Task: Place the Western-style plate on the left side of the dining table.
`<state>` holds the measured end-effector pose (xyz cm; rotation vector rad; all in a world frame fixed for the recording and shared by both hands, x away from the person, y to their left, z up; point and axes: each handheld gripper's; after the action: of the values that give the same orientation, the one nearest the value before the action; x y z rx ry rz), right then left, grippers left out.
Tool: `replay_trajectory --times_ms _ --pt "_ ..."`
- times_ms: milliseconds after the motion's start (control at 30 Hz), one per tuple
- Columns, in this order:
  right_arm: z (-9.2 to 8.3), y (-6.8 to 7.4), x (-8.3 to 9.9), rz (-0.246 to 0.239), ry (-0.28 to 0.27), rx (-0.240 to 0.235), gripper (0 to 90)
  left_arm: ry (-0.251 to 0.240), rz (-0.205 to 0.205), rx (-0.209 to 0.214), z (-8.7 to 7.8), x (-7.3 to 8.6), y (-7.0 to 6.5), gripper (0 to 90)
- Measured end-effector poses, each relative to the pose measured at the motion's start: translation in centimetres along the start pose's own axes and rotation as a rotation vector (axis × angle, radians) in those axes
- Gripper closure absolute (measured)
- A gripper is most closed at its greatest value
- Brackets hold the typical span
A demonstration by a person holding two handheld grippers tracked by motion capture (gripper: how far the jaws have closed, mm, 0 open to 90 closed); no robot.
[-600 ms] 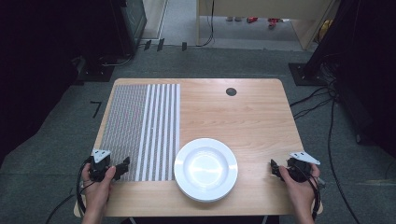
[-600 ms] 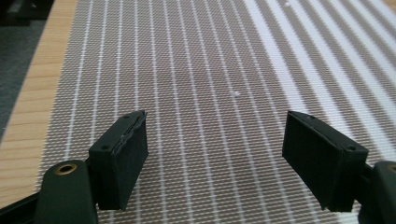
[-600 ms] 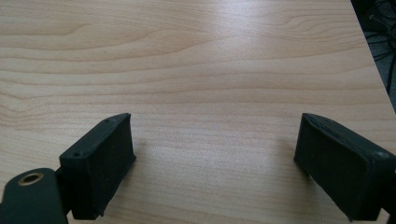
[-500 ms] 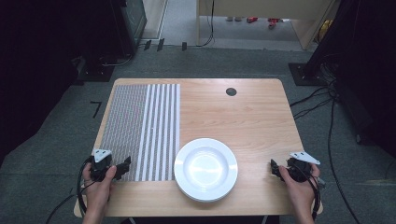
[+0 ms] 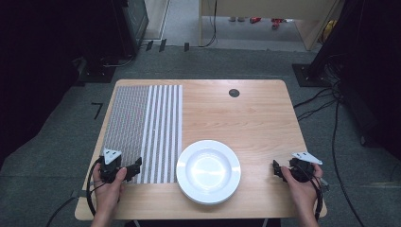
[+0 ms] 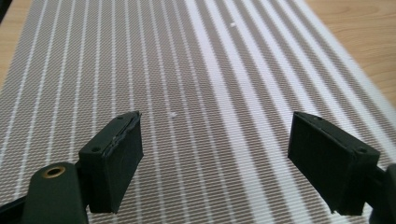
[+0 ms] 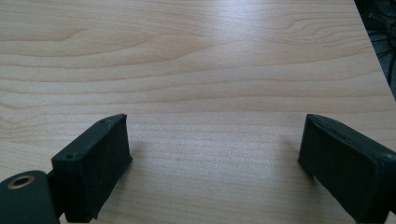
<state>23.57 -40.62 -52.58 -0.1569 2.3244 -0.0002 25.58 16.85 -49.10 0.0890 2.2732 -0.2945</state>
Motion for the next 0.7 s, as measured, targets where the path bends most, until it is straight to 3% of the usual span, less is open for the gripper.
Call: replay_trajectory --times_ms 400,700 --pt "0.4 0.0 -0.3 0.002 0.000 0.000 8.3 -0.017 0.039 0.066 0.1 0.1 -2.7 17.5" --pt "0.5 0.0 -0.5 0.000 0.001 -0.001 8.3 -0.021 0.048 0.106 0.1 -0.1 -3.9 17.4"
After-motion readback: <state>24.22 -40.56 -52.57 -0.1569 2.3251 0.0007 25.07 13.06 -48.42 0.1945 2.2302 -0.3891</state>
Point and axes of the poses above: each handheld gripper's, and its own axes: z roughly forward along the jaws, x roughly out of its underside, y roughly to its left, and after that the axes turned 6 degrees about -z, right-handed
